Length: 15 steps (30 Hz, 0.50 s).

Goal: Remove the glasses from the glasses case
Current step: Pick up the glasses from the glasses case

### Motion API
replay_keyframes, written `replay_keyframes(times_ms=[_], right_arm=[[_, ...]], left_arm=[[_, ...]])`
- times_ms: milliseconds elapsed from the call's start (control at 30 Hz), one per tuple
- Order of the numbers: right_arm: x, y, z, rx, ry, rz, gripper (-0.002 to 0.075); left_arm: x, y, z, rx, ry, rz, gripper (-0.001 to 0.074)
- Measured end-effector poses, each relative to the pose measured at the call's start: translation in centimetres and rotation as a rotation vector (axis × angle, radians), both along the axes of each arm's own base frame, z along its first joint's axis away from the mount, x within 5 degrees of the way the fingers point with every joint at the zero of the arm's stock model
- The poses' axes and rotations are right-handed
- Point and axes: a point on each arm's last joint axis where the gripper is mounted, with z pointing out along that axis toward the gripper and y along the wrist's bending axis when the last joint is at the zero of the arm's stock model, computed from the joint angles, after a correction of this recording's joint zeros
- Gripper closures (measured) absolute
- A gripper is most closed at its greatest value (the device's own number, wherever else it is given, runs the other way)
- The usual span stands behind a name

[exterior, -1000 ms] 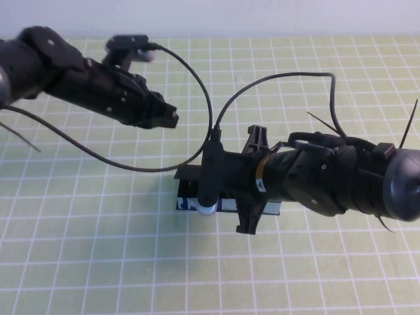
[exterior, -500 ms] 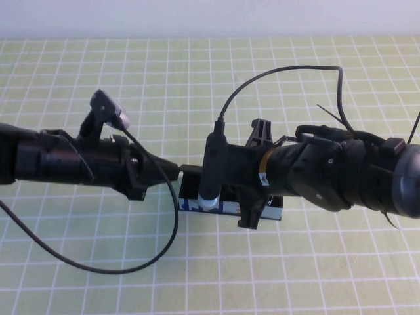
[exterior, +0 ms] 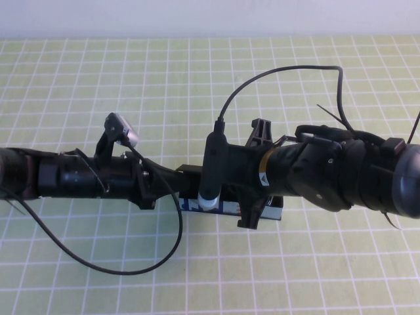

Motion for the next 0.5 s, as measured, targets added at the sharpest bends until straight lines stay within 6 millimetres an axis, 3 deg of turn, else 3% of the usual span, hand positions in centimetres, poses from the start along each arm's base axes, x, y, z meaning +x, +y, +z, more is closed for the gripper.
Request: replay_keyframes(times_ms=[300,500], right_arm=[[-0.1,0.0,0.1,0.026,0.018,-0.021,0.0718],[-0.4,-0.3,2.7,0.152,0.054,-0.129,0.0598]], left_arm=[[1.1,0.0,-0.9,0.015,0.002,0.019,0.0739],[1.1,-0.1,-1.4,0.016,0.028,0.014,0.0739]])
